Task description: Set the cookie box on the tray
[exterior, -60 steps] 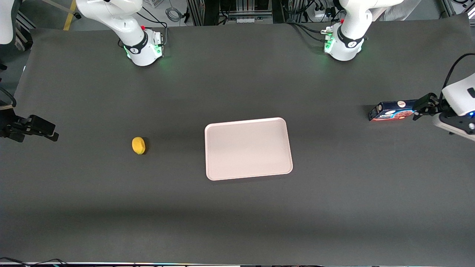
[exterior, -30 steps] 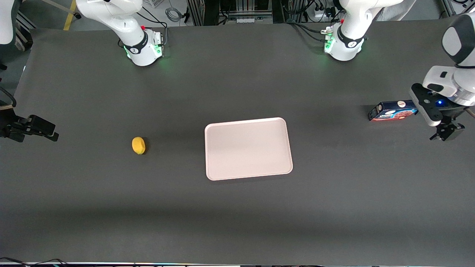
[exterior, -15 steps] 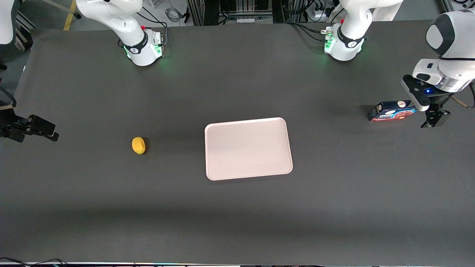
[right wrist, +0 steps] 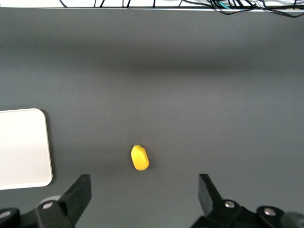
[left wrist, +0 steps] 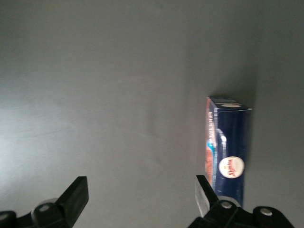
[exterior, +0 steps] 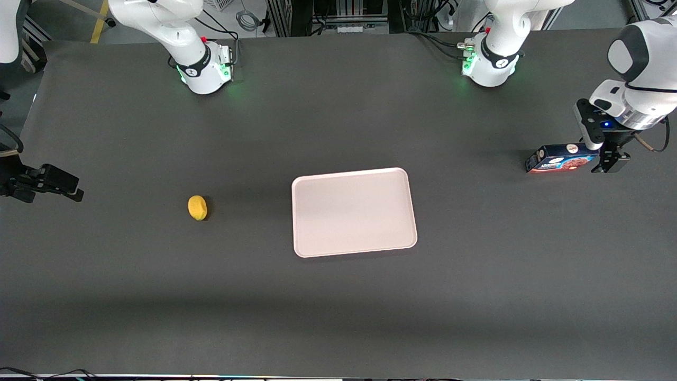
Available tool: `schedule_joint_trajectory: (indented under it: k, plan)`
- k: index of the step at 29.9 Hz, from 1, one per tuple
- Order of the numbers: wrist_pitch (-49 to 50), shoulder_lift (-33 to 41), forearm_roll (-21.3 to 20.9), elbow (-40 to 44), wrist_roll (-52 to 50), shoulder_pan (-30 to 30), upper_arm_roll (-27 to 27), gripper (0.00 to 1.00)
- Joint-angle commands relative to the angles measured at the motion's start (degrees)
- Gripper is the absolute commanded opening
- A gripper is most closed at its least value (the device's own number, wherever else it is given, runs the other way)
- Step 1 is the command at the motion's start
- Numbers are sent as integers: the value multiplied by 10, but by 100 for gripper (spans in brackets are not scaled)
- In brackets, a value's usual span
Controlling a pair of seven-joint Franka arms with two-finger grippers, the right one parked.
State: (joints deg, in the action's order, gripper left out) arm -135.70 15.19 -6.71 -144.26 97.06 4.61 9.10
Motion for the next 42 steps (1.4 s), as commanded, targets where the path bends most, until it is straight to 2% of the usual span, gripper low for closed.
schedule_joint_trajectory:
  k: [1,10,18,31,42]
  plan:
    - [39,18,32,-12,54,-1,11,100]
    - [44,-1,44,-27,88,0,48,100]
    - [7,-43,44,-27,89,23,50,100]
    - [-46,-82,44,-30,89,24,51,100]
    - [-63,-83,49,-62,88,24,51,100]
